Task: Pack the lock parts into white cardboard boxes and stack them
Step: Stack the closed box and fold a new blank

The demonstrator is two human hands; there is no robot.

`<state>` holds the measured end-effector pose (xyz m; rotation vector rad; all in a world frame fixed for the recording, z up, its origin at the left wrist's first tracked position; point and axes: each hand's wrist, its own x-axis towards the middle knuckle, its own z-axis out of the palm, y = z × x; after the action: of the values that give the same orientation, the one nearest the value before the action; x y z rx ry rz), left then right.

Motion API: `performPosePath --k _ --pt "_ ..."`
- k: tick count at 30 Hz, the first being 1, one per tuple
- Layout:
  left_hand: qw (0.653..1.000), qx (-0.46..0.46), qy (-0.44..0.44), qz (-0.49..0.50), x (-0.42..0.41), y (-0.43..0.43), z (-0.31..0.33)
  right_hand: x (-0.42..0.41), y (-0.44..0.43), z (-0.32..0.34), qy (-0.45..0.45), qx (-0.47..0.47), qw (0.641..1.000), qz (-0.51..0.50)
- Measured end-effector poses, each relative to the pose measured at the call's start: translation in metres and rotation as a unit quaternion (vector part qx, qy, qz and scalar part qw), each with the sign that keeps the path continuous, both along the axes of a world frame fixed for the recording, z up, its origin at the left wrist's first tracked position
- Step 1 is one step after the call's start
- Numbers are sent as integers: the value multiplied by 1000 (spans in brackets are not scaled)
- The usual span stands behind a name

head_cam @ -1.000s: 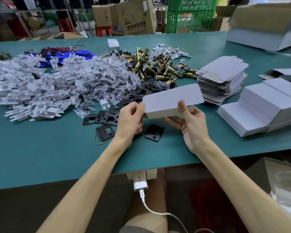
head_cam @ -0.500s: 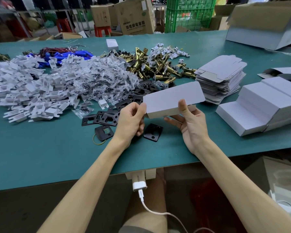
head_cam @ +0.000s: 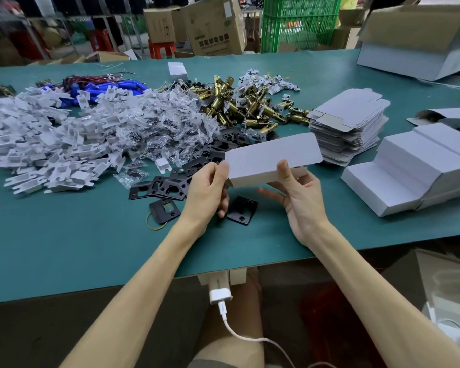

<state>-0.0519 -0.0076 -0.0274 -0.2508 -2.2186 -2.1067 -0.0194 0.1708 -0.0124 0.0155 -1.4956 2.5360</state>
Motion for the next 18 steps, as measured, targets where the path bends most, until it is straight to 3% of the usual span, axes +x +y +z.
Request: performPosePath --k 11,18 --pt "997 74 -29 14 -5 -1 1 4 -3 0 2 78 996 32" --pt "989 149 5 24 -6 -3 0 4 -4 5 -28 44 996 73"
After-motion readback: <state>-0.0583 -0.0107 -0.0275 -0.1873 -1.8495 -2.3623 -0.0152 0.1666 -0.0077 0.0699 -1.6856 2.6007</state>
